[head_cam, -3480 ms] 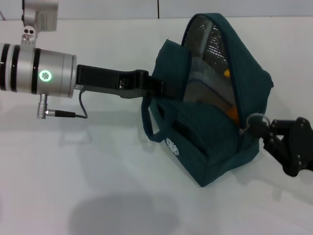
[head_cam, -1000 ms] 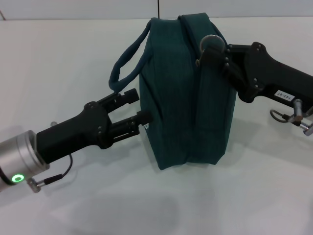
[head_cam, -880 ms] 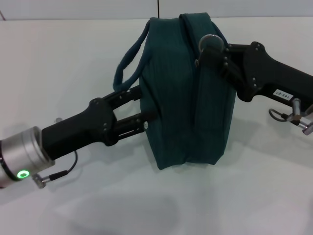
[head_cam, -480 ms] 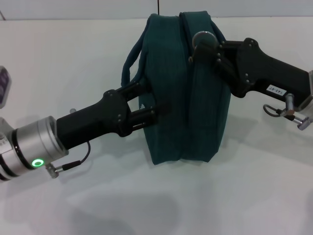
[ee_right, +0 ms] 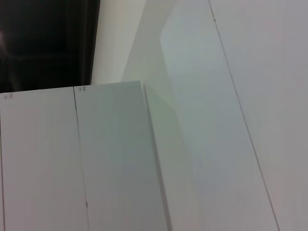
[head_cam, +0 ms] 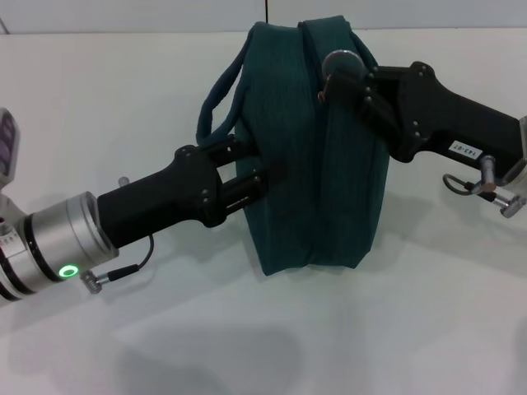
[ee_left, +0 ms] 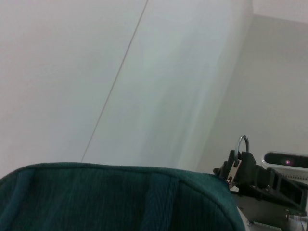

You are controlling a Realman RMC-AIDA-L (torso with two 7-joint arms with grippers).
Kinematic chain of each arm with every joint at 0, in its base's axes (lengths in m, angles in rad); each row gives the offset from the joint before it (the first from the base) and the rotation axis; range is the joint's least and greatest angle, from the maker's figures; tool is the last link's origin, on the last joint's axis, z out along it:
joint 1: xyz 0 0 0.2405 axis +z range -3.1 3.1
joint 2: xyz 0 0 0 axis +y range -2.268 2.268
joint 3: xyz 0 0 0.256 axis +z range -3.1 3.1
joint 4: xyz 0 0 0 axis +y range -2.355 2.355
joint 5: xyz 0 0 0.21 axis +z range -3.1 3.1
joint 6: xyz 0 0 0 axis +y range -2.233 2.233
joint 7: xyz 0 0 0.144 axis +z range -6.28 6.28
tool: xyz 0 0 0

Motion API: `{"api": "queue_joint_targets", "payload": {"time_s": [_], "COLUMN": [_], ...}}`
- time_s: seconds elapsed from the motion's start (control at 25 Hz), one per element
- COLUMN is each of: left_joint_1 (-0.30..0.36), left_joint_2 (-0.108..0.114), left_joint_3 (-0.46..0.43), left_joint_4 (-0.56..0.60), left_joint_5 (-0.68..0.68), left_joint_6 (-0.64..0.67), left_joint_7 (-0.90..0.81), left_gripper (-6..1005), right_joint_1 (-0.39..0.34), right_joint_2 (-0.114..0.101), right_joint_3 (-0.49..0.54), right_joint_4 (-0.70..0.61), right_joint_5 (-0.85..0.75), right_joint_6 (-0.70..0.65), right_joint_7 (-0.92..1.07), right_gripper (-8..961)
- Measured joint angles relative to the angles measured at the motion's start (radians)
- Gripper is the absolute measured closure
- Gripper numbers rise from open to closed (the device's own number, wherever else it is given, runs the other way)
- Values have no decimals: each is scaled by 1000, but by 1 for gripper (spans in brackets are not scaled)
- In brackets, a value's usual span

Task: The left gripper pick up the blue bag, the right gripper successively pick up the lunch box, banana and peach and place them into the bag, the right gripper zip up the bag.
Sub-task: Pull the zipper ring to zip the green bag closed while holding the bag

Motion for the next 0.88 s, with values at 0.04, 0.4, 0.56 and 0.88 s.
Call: {"api": "queue_joint_targets", "payload": {"time_s": [0.04,0.4,0.56,0.88], "left_joint_1": [0,-8,-13,-15], "left_joint_2": [0,2,3,5], "left_joint_3": [0,1,4,51], "left_joint_4": [0,4,9,12], "left_joint_5": [0,3,19,25], "left_joint_6": [0,-1,0,5], "left_joint_7": [0,1,3,13], "left_gripper": [338,655,826,915], "right_joint_1": [0,-3,-5,-10], "right_joint_2": [0,0,0,0], "right_joint_3": [1,4,5,6], "right_joint_4": [0,0,0,1], "right_joint_5": [0,0,0,45], "right_joint_6": [0,-7,-9,-19], "right_joint_7": [0,1,2,34], "right_gripper": [944,945,945,944]}}
